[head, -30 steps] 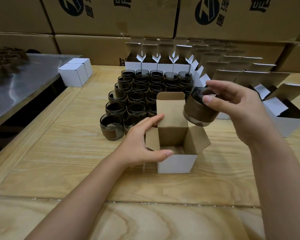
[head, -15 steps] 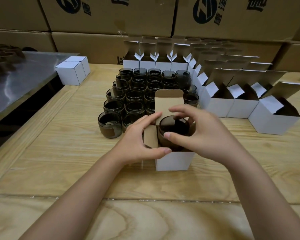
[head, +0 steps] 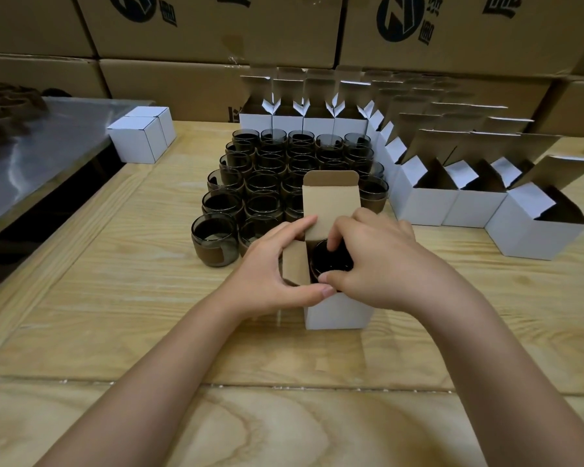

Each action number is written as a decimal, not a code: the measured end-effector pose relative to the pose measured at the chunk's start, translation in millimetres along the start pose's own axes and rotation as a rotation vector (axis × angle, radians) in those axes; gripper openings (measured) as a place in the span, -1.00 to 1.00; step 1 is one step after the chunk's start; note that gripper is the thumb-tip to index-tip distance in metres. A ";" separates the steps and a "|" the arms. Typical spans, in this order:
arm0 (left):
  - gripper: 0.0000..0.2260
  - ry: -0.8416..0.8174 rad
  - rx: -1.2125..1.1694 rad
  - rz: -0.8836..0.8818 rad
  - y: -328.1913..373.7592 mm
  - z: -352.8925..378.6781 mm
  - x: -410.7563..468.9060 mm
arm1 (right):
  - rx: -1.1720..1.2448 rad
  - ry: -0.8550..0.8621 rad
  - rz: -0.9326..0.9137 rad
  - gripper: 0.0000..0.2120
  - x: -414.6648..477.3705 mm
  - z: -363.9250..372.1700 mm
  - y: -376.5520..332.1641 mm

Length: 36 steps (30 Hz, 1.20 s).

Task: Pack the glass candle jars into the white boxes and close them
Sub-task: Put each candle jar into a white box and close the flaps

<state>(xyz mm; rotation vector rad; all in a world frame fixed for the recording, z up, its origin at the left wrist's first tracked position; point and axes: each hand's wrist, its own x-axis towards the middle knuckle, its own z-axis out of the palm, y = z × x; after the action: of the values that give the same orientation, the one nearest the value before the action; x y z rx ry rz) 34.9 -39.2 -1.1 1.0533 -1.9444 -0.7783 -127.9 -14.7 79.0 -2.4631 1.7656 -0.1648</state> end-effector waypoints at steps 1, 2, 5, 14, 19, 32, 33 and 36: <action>-0.14 -0.002 0.002 -0.004 -0.3 0.1 0.1 | -0.009 -0.028 0.005 -0.62 1.6 -2.9 -1.0; -0.14 -0.003 0.004 -0.007 -0.8 0.0 0.1 | -0.009 -0.056 0.011 -0.60 2.6 -5.4 -1.7; -0.13 -0.006 0.004 -0.012 -1.8 -0.1 0.1 | 0.032 -0.125 0.058 -0.59 4.3 -8.2 -2.4; -0.11 -0.003 0.017 -0.003 -2.6 -0.4 0.2 | 0.176 -0.217 -0.020 -0.76 11.0 -3.1 7.9; -0.12 -0.006 0.015 -0.006 -2.5 -0.5 -0.4 | 0.711 0.196 -0.092 -0.91 7.4 -1.5 32.0; -0.31 0.027 -0.014 0.019 -3.3 2.5 -1.2 | 1.516 0.260 0.101 -0.66 6.7 65.5 70.7; -0.31 0.027 -0.015 0.022 -3.2 2.7 -1.5 | 1.537 0.237 0.094 -0.63 6.8 67.2 68.5; -0.28 0.027 -0.038 0.024 -4.0 3.2 -1.3 | 1.577 0.191 0.043 -0.57 7.5 71.6 63.6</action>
<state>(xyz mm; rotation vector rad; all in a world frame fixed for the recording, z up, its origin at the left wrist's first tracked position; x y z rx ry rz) 34.3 -39.5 -6.4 1.0111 -1.9091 -0.7804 -174.3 -40.4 -1.1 -1.2103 0.9156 -1.2194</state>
